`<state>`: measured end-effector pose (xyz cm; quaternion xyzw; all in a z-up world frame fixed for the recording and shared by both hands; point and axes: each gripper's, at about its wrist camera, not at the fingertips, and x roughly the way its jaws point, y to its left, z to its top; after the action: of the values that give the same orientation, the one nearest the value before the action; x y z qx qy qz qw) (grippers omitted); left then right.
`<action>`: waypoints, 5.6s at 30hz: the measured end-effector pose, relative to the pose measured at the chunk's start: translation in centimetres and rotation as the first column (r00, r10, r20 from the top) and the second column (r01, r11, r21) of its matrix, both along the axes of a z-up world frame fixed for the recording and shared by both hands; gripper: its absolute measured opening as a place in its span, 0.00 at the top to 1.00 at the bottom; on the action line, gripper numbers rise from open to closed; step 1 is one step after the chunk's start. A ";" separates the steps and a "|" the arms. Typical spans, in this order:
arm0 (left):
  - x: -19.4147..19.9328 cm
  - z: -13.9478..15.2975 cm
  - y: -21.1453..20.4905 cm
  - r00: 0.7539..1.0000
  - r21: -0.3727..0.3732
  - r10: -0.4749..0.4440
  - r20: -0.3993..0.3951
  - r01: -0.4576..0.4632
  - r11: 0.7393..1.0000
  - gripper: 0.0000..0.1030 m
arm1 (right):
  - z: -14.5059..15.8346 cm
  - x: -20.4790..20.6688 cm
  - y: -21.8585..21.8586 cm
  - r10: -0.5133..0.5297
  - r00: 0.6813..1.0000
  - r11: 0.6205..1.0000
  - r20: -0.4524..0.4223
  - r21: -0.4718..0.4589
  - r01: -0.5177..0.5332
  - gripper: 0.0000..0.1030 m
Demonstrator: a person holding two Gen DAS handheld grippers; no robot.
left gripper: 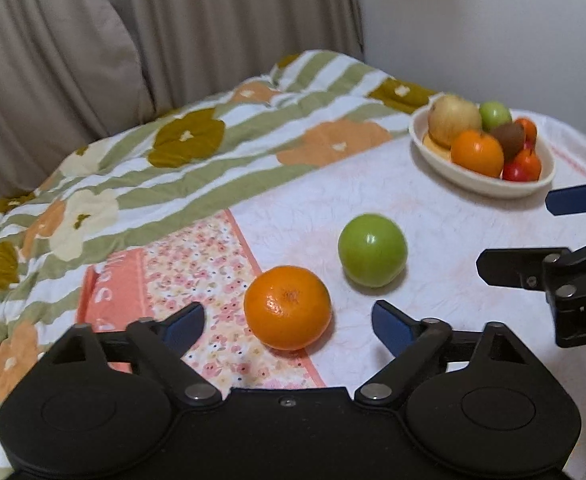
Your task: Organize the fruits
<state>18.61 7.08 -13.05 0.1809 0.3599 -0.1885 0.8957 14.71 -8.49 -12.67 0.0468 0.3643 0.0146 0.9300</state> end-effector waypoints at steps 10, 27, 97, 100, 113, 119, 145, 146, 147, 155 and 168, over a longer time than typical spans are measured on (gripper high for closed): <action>1.7 -2.5 -0.3 0.997 0.043 -0.074 -0.002 0.074 0.996 0.28 | -2.3 1.8 0.7 -0.051 0.998 0.998 -0.026 0.023 0.051 0.00; 2.3 -2.8 0.2 0.996 0.030 -0.089 -0.022 0.089 0.996 0.38 | -3.6 4.6 2.0 -0.021 0.999 0.999 -0.039 0.024 0.022 0.00; 0.0 8.9 -15.0 0.996 -0.176 0.093 0.000 -0.091 0.980 0.38 | 7.1 3.6 -19.6 0.085 0.995 0.996 0.050 0.001 -0.086 0.34; 1.7 8.2 -16.7 0.996 -0.175 0.085 -0.006 -0.084 0.981 0.38 | 6.5 4.9 -21.1 0.088 0.995 0.996 0.042 -0.002 -0.088 0.34; 9.1 3.5 -20.9 0.992 -0.152 0.103 -0.068 -0.112 0.982 0.38 | 4.0 9.3 -24.1 0.120 0.993 0.993 0.021 0.011 -0.120 0.34; 10.2 2.4 -21.5 0.991 -0.145 0.094 -0.096 -0.108 0.984 0.38 | 3.1 10.2 -24.3 0.121 0.993 0.992 0.011 0.027 -0.121 0.34; 5.1 4.6 -17.5 0.983 -0.192 0.157 -0.090 -0.172 0.966 0.01 | 2.0 12.1 -22.7 0.136 0.990 0.991 0.027 -0.006 -0.136 0.34; 4.9 4.5 -17.5 0.983 -0.189 0.162 -0.089 -0.176 0.966 0.01 | 1.8 12.2 -22.5 0.141 0.990 0.990 0.028 -0.011 -0.141 0.34; 4.7 4.4 -17.5 0.982 -0.182 0.166 -0.087 -0.179 0.967 0.01 | 1.6 12.3 -22.4 0.145 0.989 0.989 0.029 -0.013 -0.145 0.34; 4.1 4.0 -17.8 0.973 -0.151 0.220 -0.067 -0.228 0.962 0.01 | 1.2 11.9 -22.5 0.196 0.978 0.980 0.074 -0.036 -0.194 0.05; 1.2 6.6 -16.9 0.970 -0.148 0.241 -0.018 -0.241 0.959 0.01 | 3.9 9.3 -21.7 0.192 0.975 0.981 0.109 -0.063 -0.186 0.03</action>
<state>19.84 -9.84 -6.42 0.0682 0.3639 -0.1045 0.9230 23.98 -30.24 -8.72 -0.0133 0.3133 0.0959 0.9447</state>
